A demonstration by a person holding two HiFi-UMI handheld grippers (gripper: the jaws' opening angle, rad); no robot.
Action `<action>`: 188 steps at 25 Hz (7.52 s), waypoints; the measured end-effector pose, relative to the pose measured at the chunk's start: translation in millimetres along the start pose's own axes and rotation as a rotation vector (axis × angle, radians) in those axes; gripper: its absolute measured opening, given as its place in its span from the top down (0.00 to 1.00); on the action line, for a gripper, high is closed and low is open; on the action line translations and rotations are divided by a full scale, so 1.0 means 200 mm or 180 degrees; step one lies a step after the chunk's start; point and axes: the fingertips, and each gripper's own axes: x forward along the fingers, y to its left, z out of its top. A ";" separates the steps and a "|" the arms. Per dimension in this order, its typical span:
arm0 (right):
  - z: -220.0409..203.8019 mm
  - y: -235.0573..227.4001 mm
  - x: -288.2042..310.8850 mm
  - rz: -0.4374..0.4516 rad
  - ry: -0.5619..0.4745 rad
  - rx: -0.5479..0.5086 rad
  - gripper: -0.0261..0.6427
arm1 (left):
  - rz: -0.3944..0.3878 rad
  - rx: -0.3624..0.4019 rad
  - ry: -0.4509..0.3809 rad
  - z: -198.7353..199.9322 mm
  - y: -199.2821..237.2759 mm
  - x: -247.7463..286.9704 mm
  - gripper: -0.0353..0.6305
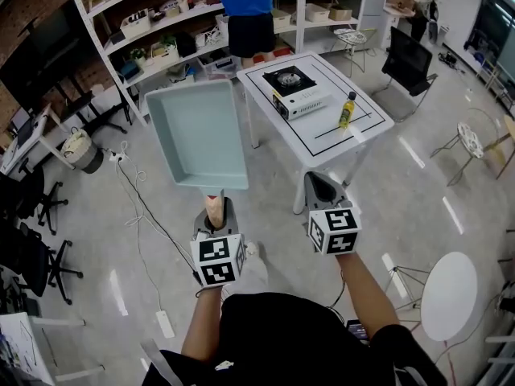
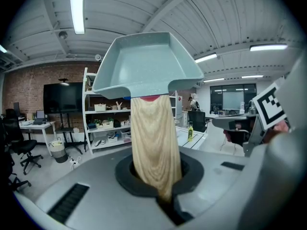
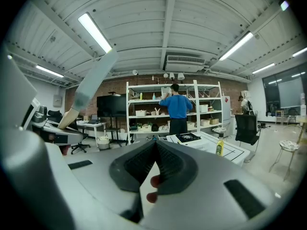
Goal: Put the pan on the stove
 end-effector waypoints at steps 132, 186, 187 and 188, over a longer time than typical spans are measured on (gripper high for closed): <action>-0.05 -1.41 2.78 -0.0341 0.0933 0.0191 0.96 | -0.1471 0.1654 0.2081 0.12 0.29 3.33 0.93; -0.26 -1.48 2.80 -0.0326 0.1253 0.0269 0.96 | -0.1989 0.2731 0.3049 -0.19 0.30 3.72 0.92; -0.26 -1.48 2.80 -0.0326 0.1259 0.0268 0.96 | -0.1984 0.2721 0.3047 -0.19 0.29 3.72 0.92; -0.27 -1.48 2.80 -0.0326 0.1266 0.0268 0.96 | -0.1985 0.2712 0.3048 -0.20 0.29 3.73 0.92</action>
